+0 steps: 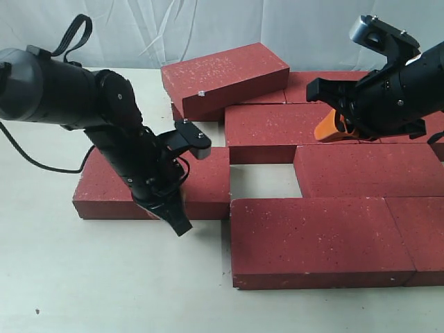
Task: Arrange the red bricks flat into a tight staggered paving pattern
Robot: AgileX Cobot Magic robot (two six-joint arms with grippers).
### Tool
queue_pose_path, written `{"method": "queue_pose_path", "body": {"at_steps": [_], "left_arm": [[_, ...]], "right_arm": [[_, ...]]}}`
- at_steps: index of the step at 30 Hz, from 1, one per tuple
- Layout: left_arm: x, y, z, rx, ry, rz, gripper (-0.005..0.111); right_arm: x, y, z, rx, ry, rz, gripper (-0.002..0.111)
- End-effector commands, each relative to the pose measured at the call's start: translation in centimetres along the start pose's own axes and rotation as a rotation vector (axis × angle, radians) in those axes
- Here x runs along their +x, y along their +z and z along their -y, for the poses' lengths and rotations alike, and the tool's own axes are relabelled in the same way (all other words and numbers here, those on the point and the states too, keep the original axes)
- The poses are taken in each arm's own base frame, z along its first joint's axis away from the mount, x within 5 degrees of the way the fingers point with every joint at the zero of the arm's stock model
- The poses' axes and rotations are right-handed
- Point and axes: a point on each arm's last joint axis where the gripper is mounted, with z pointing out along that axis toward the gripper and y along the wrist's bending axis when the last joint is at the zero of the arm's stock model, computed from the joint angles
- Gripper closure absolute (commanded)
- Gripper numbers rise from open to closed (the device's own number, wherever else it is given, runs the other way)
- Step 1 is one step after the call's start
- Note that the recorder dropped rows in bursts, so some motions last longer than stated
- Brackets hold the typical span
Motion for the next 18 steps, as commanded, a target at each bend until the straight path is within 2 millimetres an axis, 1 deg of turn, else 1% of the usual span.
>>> {"method": "queue_pose_path", "body": {"at_steps": [1,5,12,14,18], "left_arm": [[-0.1,0.7,-0.4,-0.034,0.042,-0.018,0.107],[-0.4,0.7,-0.7,-0.068,0.046,0.015,0.107],[-0.3,0.7,-0.6,-0.065,0.048,0.011,0.107],[-0.4,0.4,-0.5,-0.055,0.051,0.005,0.107],[-0.8,-1.0,0.1,-0.039,0.058,0.020,0.107]], "right_arm": [[0.1,0.0,0.1,0.002,-0.001,0.005,0.109],[0.1,0.0,0.1,0.002,-0.001,0.005,0.109],[0.1,0.0,0.1,0.002,-0.001,0.005,0.109],[0.0,0.0,0.1,0.003,-0.001,0.007,0.109],[0.0,0.0,0.1,0.003,-0.001,0.007,0.109]]}}
